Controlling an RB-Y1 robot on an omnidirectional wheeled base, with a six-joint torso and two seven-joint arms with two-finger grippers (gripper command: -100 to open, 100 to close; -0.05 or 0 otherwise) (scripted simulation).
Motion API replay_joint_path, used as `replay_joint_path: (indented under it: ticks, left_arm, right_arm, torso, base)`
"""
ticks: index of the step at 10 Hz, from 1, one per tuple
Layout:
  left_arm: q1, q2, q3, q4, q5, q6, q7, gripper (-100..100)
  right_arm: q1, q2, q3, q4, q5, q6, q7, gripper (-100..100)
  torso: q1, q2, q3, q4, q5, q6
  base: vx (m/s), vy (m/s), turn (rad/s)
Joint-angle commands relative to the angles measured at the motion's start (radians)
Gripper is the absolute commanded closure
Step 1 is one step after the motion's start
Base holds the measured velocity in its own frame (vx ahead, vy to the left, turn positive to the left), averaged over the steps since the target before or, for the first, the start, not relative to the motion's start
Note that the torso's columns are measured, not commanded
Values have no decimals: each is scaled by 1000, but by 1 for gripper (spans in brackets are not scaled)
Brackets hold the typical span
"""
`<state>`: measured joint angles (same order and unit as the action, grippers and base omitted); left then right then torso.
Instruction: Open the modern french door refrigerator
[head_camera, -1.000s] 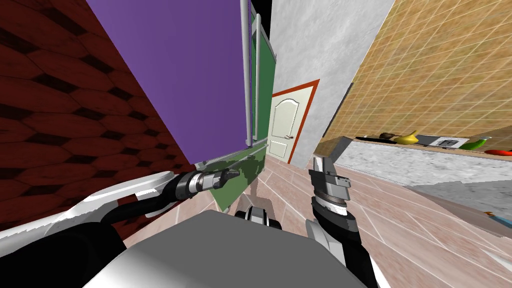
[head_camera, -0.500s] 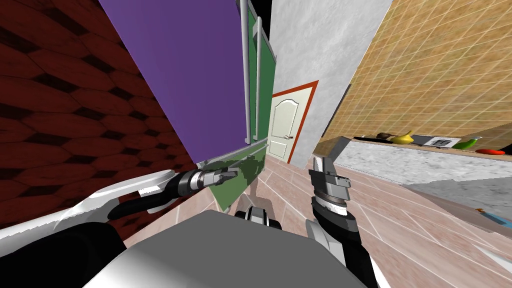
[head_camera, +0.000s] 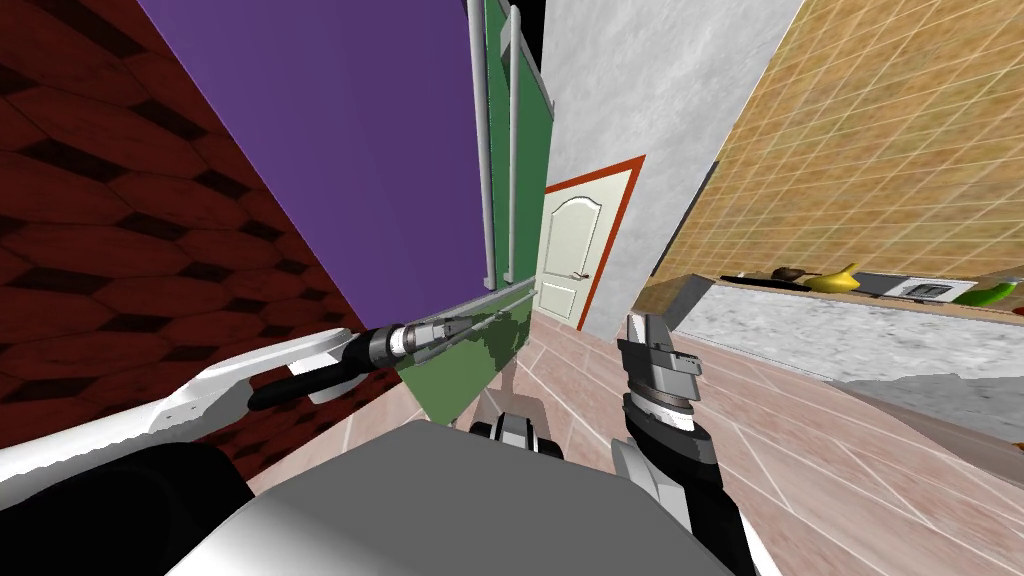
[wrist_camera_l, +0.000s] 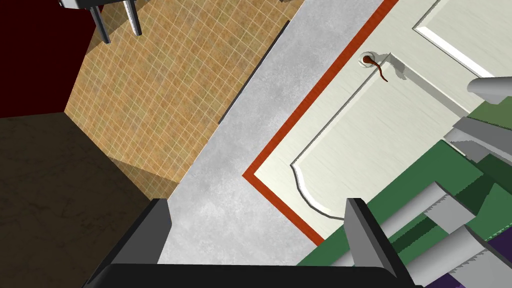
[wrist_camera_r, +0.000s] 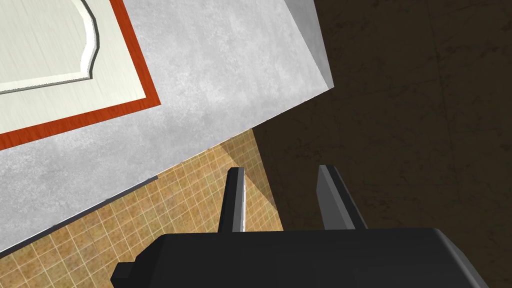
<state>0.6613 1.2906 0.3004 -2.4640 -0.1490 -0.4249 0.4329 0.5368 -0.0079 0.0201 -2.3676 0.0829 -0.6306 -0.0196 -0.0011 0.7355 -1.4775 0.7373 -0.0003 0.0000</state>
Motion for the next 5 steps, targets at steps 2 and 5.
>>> replay_joint_path:
  ticks: [2,5]
  left_arm:
    - [-51,4,54,43,41,58,31,-100]
    - [-83,3,86,90,66,95,48,-100]
  right_arm:
    - [0,0,0,0,0,0,0,0]
    - [0,0,0,0,0,0,0,0]
  torso:
    - [1,3,2,1,0,0]
    - [2,4,3,1,1,0]
  base:
    - [127,-66,30]
    - [97,-41,36]
